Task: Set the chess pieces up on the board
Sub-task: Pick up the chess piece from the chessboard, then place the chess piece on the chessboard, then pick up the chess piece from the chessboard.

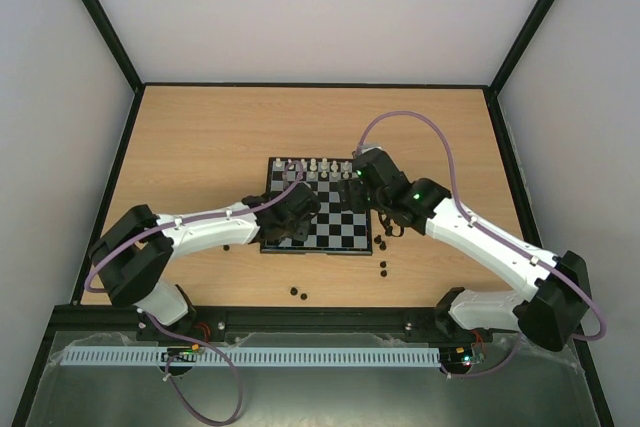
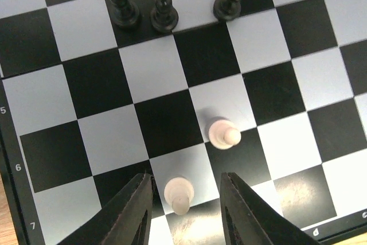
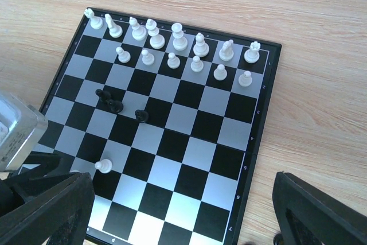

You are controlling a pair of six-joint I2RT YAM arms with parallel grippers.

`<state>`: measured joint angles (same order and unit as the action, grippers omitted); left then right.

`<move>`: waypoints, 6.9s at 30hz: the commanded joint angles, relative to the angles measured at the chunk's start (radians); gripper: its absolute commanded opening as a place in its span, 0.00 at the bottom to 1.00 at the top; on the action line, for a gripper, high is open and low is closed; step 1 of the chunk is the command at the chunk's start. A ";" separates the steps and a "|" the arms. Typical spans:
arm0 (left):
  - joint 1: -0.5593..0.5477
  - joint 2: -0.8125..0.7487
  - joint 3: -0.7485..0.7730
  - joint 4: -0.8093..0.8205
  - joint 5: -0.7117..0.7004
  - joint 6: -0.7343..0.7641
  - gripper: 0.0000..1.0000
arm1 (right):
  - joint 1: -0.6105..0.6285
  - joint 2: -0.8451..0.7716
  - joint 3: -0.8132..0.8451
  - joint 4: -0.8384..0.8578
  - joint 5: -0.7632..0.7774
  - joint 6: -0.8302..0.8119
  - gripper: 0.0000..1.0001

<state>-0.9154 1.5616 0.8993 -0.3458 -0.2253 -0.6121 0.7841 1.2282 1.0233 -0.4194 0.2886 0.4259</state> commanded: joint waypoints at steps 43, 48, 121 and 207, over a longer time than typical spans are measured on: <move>0.022 0.022 0.025 -0.055 -0.038 0.006 0.19 | -0.011 0.040 -0.034 0.016 -0.026 -0.006 0.85; 0.023 0.046 0.027 -0.043 -0.022 0.010 0.10 | -0.011 0.039 -0.034 0.015 -0.030 -0.006 0.85; 0.401 0.396 0.450 -0.093 0.048 0.144 0.09 | -0.012 0.036 -0.056 0.027 -0.161 -0.010 0.83; 0.027 0.242 0.263 -0.126 0.050 0.072 0.25 | -0.016 -0.173 -0.094 -0.027 -0.038 0.025 0.99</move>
<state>-0.8948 1.7836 1.1446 -0.4694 -0.1818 -0.5453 0.7723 1.0729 0.9436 -0.4217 0.2443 0.4488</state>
